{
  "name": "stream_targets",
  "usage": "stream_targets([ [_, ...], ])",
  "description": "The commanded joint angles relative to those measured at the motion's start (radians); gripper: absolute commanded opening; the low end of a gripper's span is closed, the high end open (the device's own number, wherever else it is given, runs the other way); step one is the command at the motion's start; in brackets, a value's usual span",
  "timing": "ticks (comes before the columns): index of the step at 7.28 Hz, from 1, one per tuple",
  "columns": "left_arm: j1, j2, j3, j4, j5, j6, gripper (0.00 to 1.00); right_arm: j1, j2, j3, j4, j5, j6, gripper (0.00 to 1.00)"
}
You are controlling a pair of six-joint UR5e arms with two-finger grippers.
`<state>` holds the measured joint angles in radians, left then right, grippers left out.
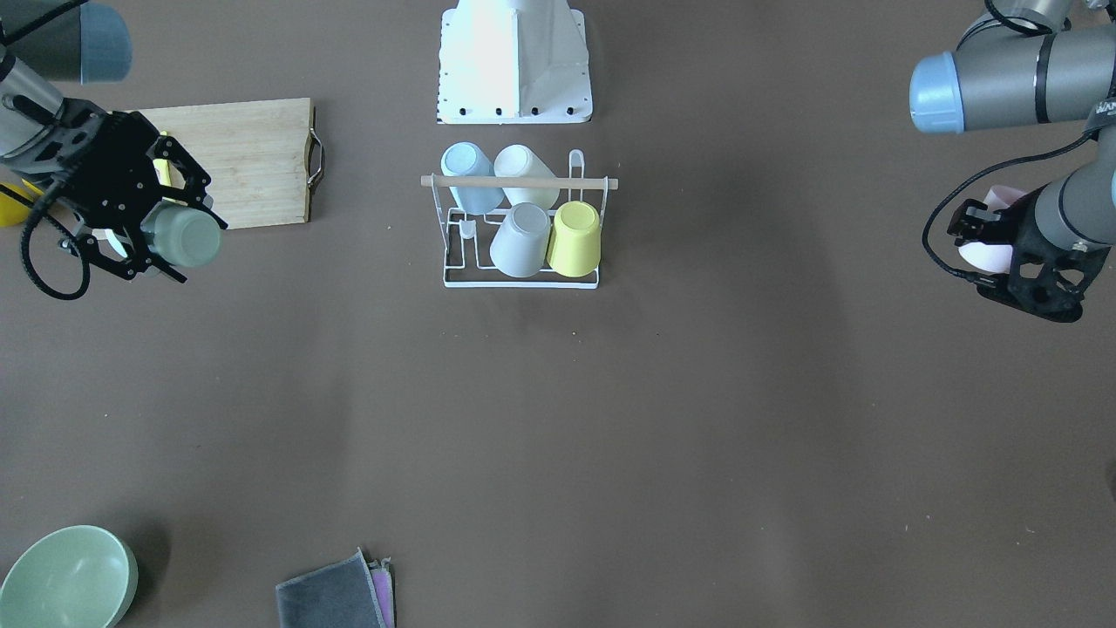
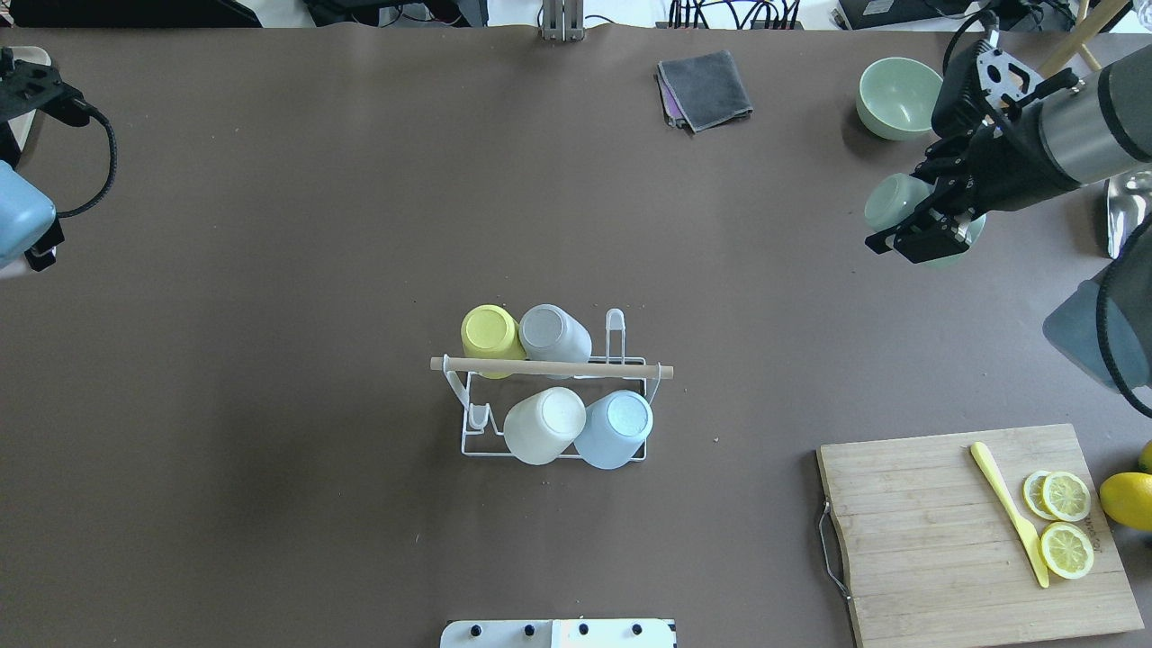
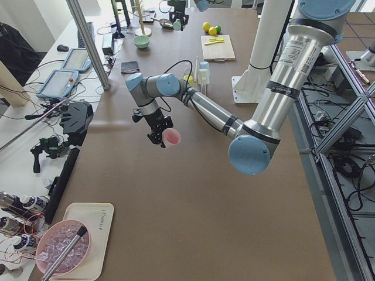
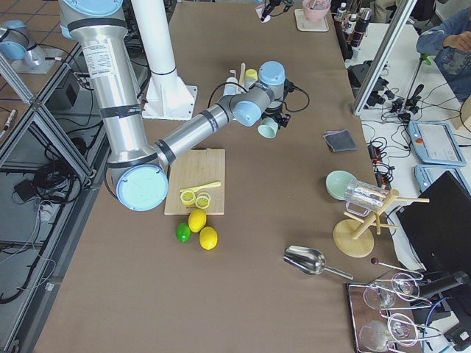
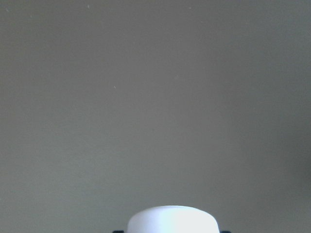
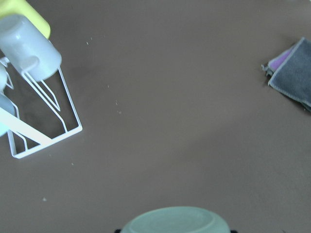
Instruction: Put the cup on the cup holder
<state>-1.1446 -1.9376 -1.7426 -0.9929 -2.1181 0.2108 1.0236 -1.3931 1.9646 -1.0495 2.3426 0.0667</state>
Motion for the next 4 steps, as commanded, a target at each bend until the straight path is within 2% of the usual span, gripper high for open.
stream_targets([
  [1, 0.005, 0.013, -0.002, -0.262, 0.122, -0.104, 0.00, -0.004, -0.023, 0.027, 0.350, -0.018, 0.357, 0.00],
  [3, 0.009, 0.012, -0.014, -0.423, 0.116, -0.203, 0.00, -0.040, 0.000, 0.020, 0.529, -0.182, 0.557, 0.00],
  [4, 0.037, -0.006, -0.014, -0.472, 0.118, -0.276, 0.00, -0.081, 0.047, 0.017, 0.540, -0.275, 0.593, 0.00],
])
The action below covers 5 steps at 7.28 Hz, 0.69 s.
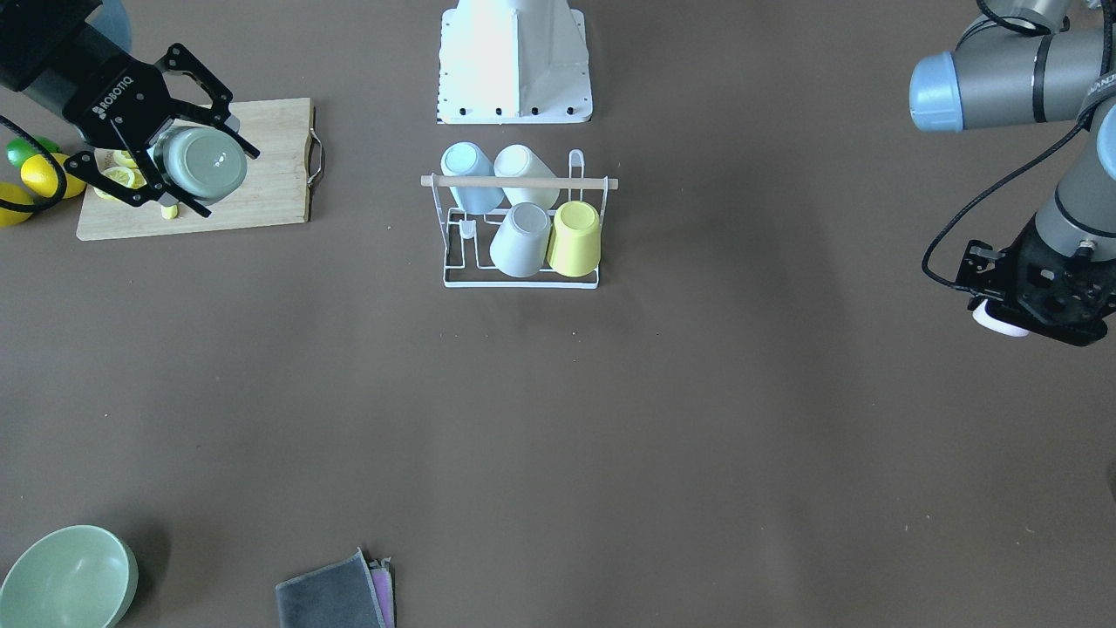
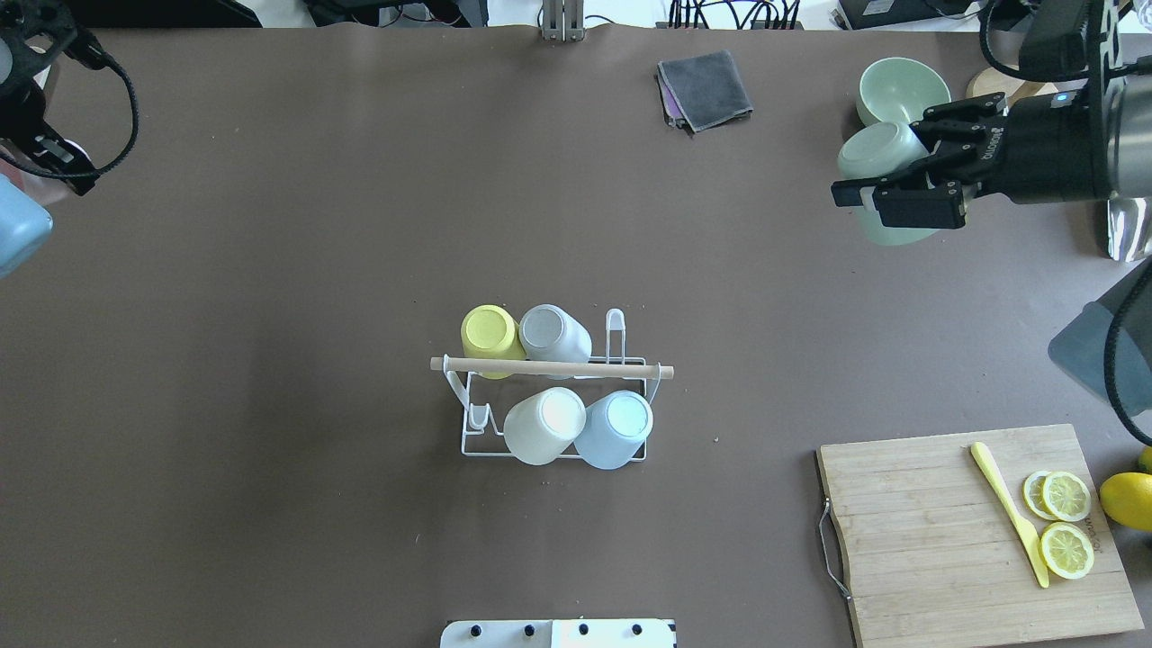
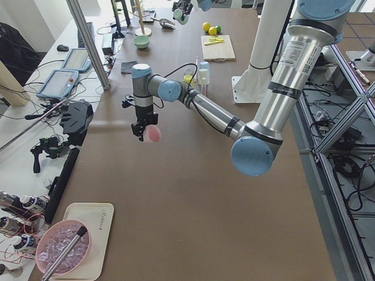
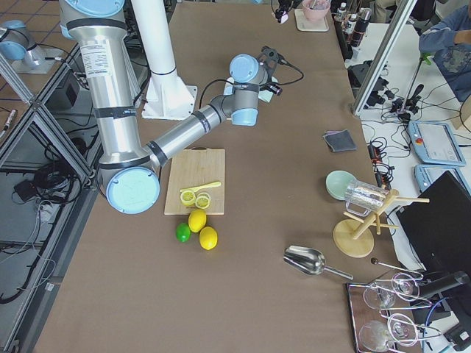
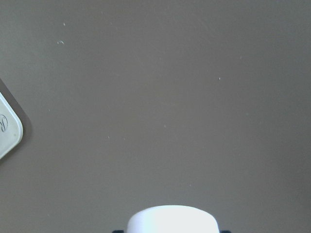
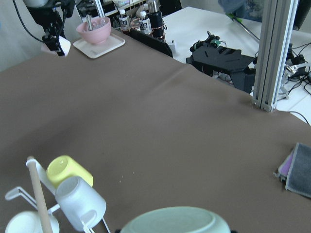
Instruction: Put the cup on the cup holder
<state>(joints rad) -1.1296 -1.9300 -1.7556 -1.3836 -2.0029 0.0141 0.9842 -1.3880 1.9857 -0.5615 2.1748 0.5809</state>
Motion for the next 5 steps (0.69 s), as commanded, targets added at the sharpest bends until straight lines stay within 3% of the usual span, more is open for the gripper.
stream_targets([
  [1, 0.037, -0.009, 0.011, -0.229, 0.009, -0.180, 0.00, -0.120, 0.079, -0.002, 0.052, -0.248, 0.120, 0.00],
  [4, 0.047, 0.078, 0.001, -0.696, 0.012, -0.405, 0.00, -0.324, 0.154, -0.021, 0.052, -0.589, 0.169, 0.00],
  [5, 0.047, 0.112, 0.011, -0.906, 0.012, -0.461, 0.00, -0.361, 0.176, -0.045, 0.055, -0.651, 0.174, 0.00],
])
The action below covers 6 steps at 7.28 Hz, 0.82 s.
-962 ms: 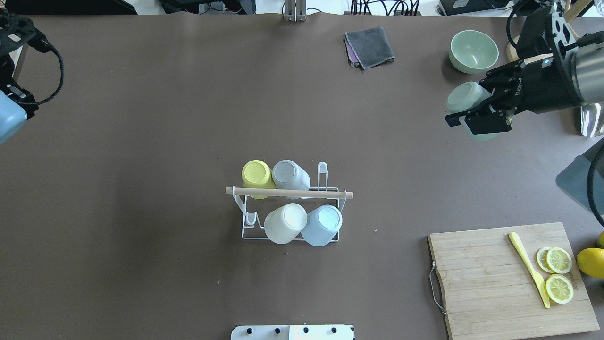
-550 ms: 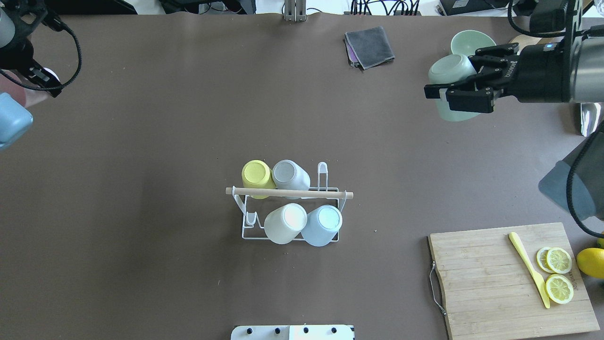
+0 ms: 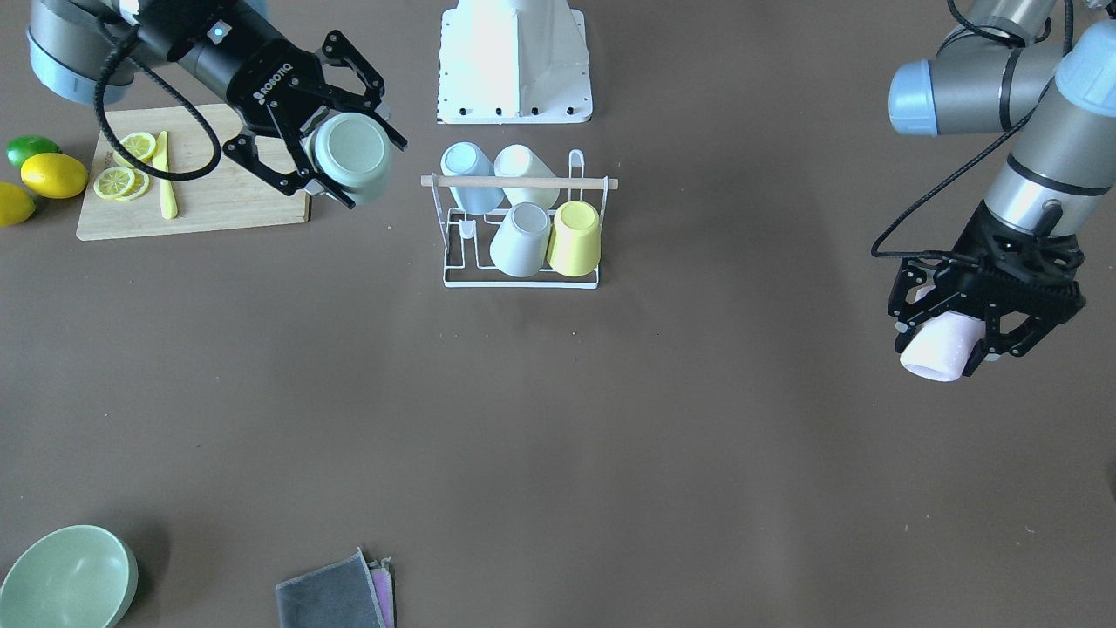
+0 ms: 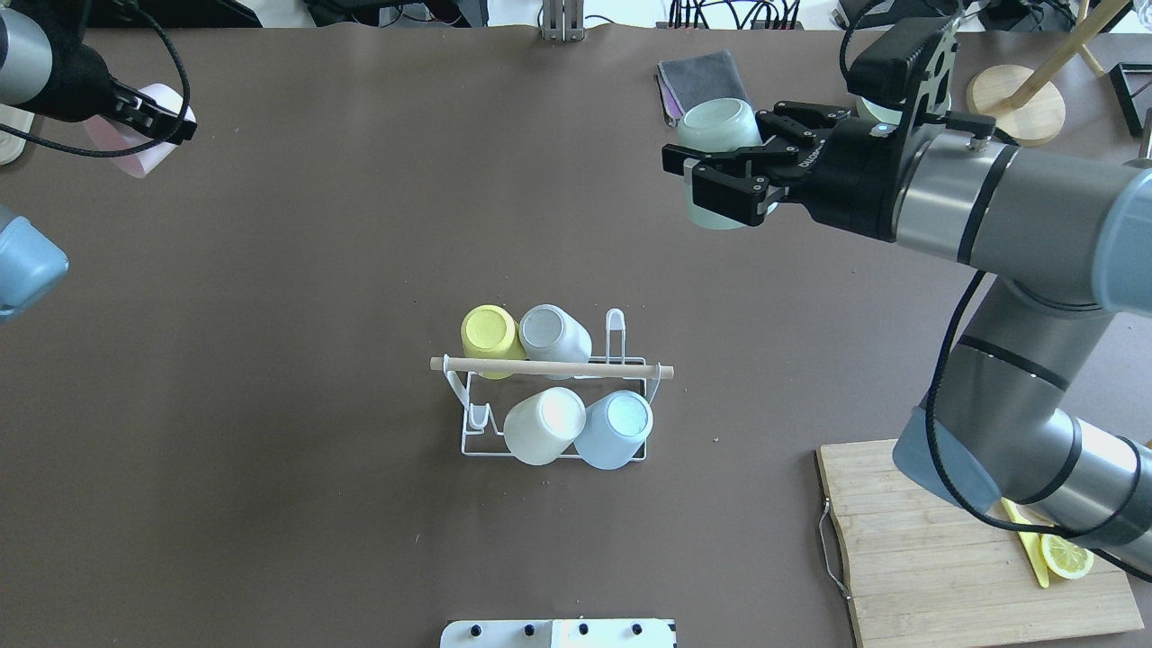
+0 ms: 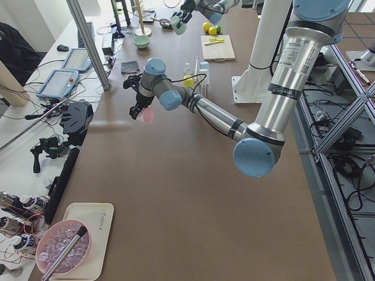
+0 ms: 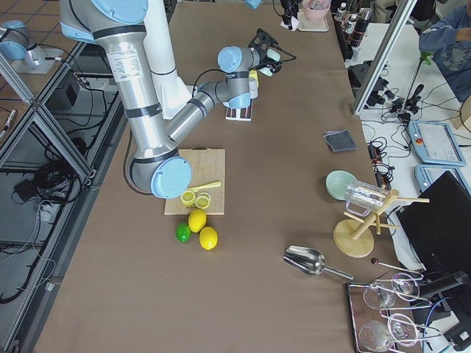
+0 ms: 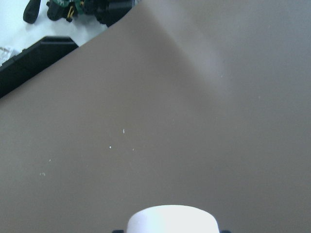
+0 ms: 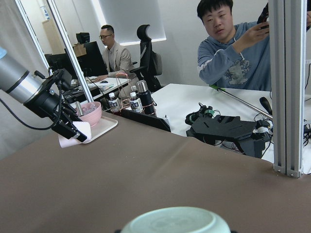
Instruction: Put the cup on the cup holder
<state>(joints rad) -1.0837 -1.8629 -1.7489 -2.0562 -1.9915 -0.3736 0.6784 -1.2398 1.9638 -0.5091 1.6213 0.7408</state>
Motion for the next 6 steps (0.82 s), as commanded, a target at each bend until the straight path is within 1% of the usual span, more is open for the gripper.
stream_targets([
  [1, 0.011, 0.083, 0.012, -0.395, 0.031, -0.149, 0.00, -0.075, 0.039, -0.043, 0.001, -0.139, 0.015, 0.00],
  [2, 0.030, 0.127, 0.015, -0.550, 0.055, -0.200, 0.00, -0.082, 0.064, -0.093, 0.003, -0.159, 0.047, 0.00],
  [3, 0.075, 0.149, 0.016, -0.700, 0.059, -0.270, 0.00, -0.085, 0.072, -0.136, 0.003, -0.170, 0.122, 0.00],
  [4, 0.115, 0.149, 0.016, -0.813, 0.106, -0.369, 0.00, -0.085, 0.088, -0.188, 0.003, -0.178, 0.129, 0.00],
  [5, 0.213, 0.151, 0.012, -0.922, 0.234, -0.378, 0.00, -0.097, 0.094, -0.216, 0.000, -0.192, 0.132, 0.00],
  [6, 0.320, 0.149, 0.003, -1.025, 0.361, -0.378, 0.00, -0.136, 0.088, -0.221, -0.012, -0.228, 0.181, 0.00],
])
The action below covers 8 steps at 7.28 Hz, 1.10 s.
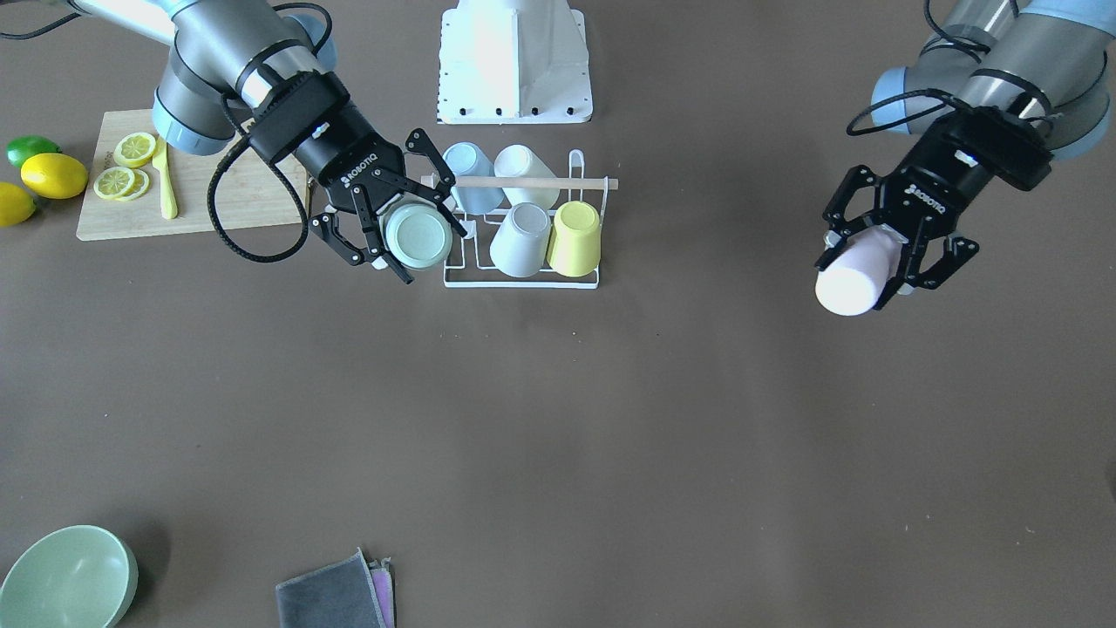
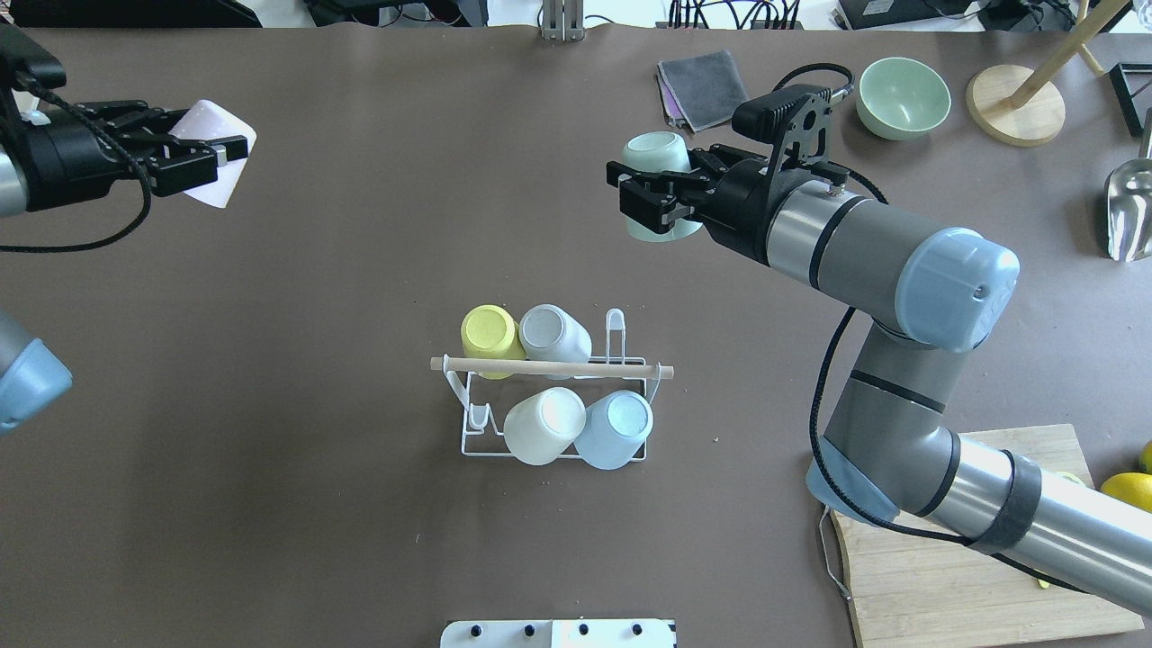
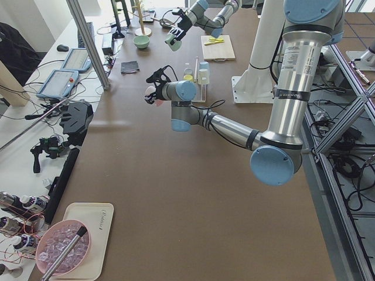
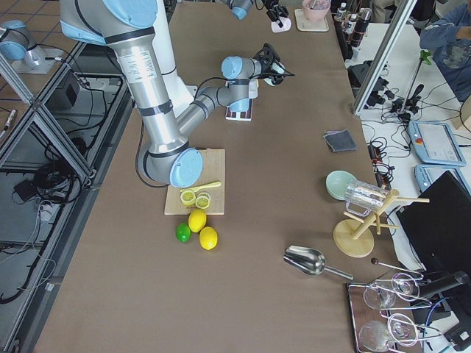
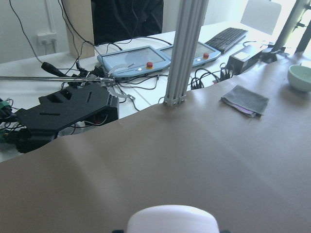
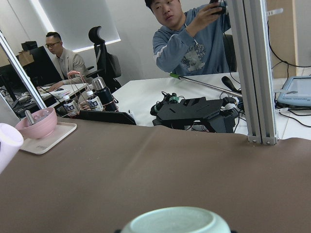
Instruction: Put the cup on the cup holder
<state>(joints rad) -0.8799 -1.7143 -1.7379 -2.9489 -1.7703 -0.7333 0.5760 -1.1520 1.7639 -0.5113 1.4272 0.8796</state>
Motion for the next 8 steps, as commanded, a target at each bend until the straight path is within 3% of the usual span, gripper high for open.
stream_targets([
  [1, 0.200, -0.004, -0.015, -0.207, 0.248, -0.018, 0.00, -0.071, 0.003, -0.020, -0.053, -0.080, 0.058, 0.00],
  [3, 0.352, -0.040, -0.019, -0.316, 0.432, -0.006, 0.00, -0.113, 0.005, -0.015, -0.072, -0.102, 0.061, 0.00],
  [4, 0.442, -0.077, -0.019, -0.334, 0.460, 0.002, 0.00, -0.119, 0.005, -0.006, -0.073, -0.100, 0.061, 0.00],
  [6, 0.617, -0.142, -0.022, -0.363, 0.579, 0.293, 0.00, -0.122, 0.018, 0.000, -0.075, -0.100, 0.061, 0.00],
  [8, 0.708, -0.174, -0.017, -0.403, 0.618, 0.333, 0.00, -0.133, 0.006, 0.002, -0.073, -0.096, 0.044, 0.00],
])
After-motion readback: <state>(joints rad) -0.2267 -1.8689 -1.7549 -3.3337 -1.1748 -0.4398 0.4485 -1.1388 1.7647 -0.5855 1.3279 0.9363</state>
